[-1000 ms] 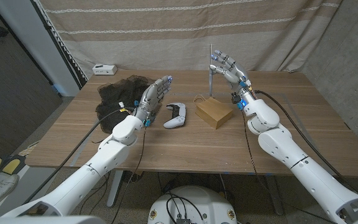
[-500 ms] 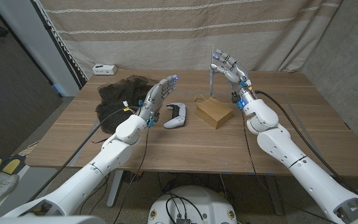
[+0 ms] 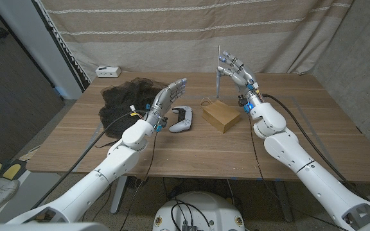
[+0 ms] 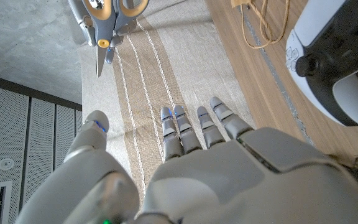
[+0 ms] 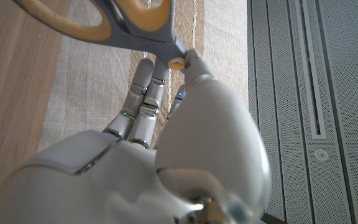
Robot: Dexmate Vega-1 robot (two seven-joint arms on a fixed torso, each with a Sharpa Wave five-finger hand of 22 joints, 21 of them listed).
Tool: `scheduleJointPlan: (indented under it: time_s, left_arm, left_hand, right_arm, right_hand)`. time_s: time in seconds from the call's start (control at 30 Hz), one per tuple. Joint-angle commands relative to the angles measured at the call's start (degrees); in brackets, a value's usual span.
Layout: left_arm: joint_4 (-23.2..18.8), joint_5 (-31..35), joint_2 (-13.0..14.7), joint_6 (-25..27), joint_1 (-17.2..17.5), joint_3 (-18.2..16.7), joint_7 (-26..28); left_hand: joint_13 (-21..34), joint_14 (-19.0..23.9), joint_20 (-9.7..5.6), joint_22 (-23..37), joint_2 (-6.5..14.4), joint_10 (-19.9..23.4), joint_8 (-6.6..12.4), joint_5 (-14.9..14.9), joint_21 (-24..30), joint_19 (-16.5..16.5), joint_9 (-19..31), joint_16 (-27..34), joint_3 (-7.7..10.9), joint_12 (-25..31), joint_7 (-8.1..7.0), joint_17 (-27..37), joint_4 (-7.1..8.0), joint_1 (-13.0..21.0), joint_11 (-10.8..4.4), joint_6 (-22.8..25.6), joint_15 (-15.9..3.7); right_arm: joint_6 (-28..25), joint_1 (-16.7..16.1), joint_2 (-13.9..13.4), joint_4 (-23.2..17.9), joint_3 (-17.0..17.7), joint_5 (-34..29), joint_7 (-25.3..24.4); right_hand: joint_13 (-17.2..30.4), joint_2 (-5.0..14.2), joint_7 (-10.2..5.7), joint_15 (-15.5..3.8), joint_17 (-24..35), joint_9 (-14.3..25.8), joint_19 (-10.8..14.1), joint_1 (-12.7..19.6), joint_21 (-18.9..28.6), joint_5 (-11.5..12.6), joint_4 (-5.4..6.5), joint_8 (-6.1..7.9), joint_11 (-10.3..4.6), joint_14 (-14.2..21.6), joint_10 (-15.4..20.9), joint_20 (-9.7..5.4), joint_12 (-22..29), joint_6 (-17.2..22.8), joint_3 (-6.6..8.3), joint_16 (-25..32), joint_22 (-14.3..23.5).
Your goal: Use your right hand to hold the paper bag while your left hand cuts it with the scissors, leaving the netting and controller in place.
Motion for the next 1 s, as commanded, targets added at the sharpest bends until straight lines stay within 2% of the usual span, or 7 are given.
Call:
scheduleJointPlan:
  time_s: [0.03,0.23,0.33,0.6,0.8,0.93,1.0]
  left_arm:
    - [-0.7,2.8,0.0,0.1,-0.1,0.7,1.7]
    - [-0.8,3.5,0.0,0.7,-0.5,1.1,1.9]
    - [-1.3,4.2,0.0,1.6,-0.5,1.4,2.5]
    - [-1.7,4.1,0.1,2.5,-0.8,2.2,1.6]
    - [-2.2,4.9,0.3,2.9,-0.9,2.4,2.0]
    - [-2.5,5.2,0.4,3.1,-0.8,2.4,2.3]
    - [-2.6,4.7,0.2,3.1,-0.7,2.4,2.3]
  left_hand:
    - [0.4,-0.2,-4.77,0.1,-0.6,0.1,0.81,0.5,-0.1,-0.2,0.2,0.1,-0.1,0.0,0.61,0.2,-0.52,2.3,-0.73,1.8,-7.43]
    - [0.4,-0.2,-4.87,0.1,-0.7,0.2,1.57,0.8,0.0,-0.1,0.3,0.1,-0.18,0.1,1.73,0.2,-0.55,4.5,-0.68,4.0,-7.57]
    - [0.4,0.0,-4.98,0.0,-1.1,0.2,1.37,0.9,0.0,0.1,0.3,0.2,-0.48,0.1,1.17,0.2,-0.53,5.1,-1.38,3.6,-7.74]
    - [0.4,0.1,-5.13,0.0,-1.3,0.2,1.72,1.0,0.0,0.2,0.3,0.2,-1.09,0.1,1.18,0.2,-0.54,6.2,-1.43,4.7,-7.97]
    - [0.4,0.0,-5.62,0.0,-0.2,0.4,2.02,1.4,-0.1,0.3,0.4,0.1,-0.31,0.2,-0.57,0.2,-0.69,11.2,-2.22,6.0,-8.48]
    - [0.4,0.0,-5.85,0.0,-0.1,0.3,1.95,1.4,-0.1,0.4,0.4,0.1,-0.1,0.1,-1.13,0.2,-0.69,12.8,-2.69,6.0,-8.65]
    - [0.4,-0.1,-5.86,0.0,-0.2,0.3,1.88,1.4,-0.1,0.3,0.5,0.0,-0.01,0.1,-1.98,0.1,-0.66,14.2,-2.76,5.9,-8.78]
  right_arm:
    - [0.6,-0.2,0.2,0.2,0.1,0.2,0.0]
    - [0.9,-0.4,0.3,0.1,0.2,0.1,-0.1]
    - [0.9,-0.4,0.4,0.1,0.3,0.4,-0.1]
    - [1.2,-0.4,0.4,0.2,0.3,0.5,0.1]
    - [1.1,-0.5,0.4,0.1,0.3,0.5,0.1]
    - [1.0,-0.5,0.3,0.0,0.3,0.4,0.0]
    - [1.1,-0.5,0.2,0.0,0.2,0.4,0.2]
  right_hand:
    - [0.1,0.42,0.0,-14.21,0.1,0.0,-0.6,0.1,0.2,-0.1,-0.18,-0.37,0.06,6.2,0.3,-7.75,-0.4,0.1,0.4,0.1,-0.1]
    - [0.1,0.45,0.04,-14.21,0.2,0.0,-0.6,0.0,0.5,-0.2,-0.16,-0.39,-0.11,6.2,0.2,-7.73,-0.6,0.1,0.5,0.1,-0.4]
    - [0.1,0.4,0.08,-14.21,0.3,0.0,-0.6,0.0,0.6,-0.2,-0.18,-0.43,-0.14,6.2,0.2,-7.74,-0.7,0.1,0.54,0.1,-0.5]
    - [0.1,0.42,0.09,-14.21,0.4,0.0,-0.7,0.0,0.7,-0.3,-0.2,-0.46,0.01,6.2,0.0,-7.7,-0.9,0.2,0.73,0.1,-1.0]
    - [0.1,0.38,0.15,-14.21,0.4,0.0,-0.9,-0.1,0.8,-0.3,-0.22,-0.5,0.17,6.1,0.1,-7.6,-1.1,0.2,0.85,0.0,-1.4]
    - [0.1,0.36,0.11,-14.21,0.4,-0.1,-0.9,-0.1,0.9,-0.3,-0.21,-0.51,0.1,6.1,0.1,-7.6,-1.1,0.2,0.88,0.0,-1.5]
    - [0.1,0.4,0.09,-14.21,0.5,-0.1,-0.9,-0.1,0.9,-0.3,-0.21,-0.54,0.08,6.1,0.1,-7.59,-1.2,0.2,0.92,0.0,-1.5]
